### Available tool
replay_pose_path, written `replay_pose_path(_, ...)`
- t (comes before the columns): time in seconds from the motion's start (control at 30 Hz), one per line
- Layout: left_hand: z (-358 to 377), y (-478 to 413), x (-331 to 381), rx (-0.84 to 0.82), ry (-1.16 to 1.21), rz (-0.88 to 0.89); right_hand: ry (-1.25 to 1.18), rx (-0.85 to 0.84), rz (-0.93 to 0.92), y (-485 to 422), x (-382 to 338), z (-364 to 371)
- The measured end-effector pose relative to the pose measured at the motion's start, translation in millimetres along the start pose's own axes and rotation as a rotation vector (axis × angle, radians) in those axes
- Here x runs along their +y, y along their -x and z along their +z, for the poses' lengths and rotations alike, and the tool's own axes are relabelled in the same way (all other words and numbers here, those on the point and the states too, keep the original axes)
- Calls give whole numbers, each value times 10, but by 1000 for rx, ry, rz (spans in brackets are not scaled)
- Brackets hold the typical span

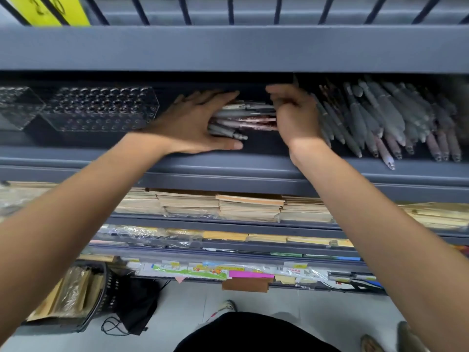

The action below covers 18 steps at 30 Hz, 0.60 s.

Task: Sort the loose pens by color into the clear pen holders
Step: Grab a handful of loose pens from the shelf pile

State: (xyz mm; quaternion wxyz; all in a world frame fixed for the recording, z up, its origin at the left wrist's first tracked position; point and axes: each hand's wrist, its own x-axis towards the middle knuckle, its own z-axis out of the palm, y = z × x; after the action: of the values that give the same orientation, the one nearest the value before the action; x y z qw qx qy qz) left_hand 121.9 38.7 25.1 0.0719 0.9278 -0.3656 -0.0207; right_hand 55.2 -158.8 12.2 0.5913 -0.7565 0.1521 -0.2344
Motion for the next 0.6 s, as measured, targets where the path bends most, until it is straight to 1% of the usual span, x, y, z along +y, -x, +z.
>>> replay_pose_path(0.1, 7, 52, -9, 60, 54, -13, 25, 49, -29, -4, 9, 33)
replay_pose_path(0.2, 37, 135, -19, 200, 124, -13, 138, 62, -5, -20, -7, 60)
replay_pose_path(0.27, 82, 157, -40, 320, 145, -81, 163, 100, -11, -38, -20, 77)
replay_pose_path(0.33, 128, 161, -61, 392, 163, -193, 159, 174, -15, -42, -51, 88)
replay_pose_path(0.47, 161, 112, -41, 360, 223, -353, 194, 248, 25, -11, -88, 152)
replay_pose_path(0.6, 151, -24, 70, 413, 354, -460, 86, 248, 75, 15, -148, 262)
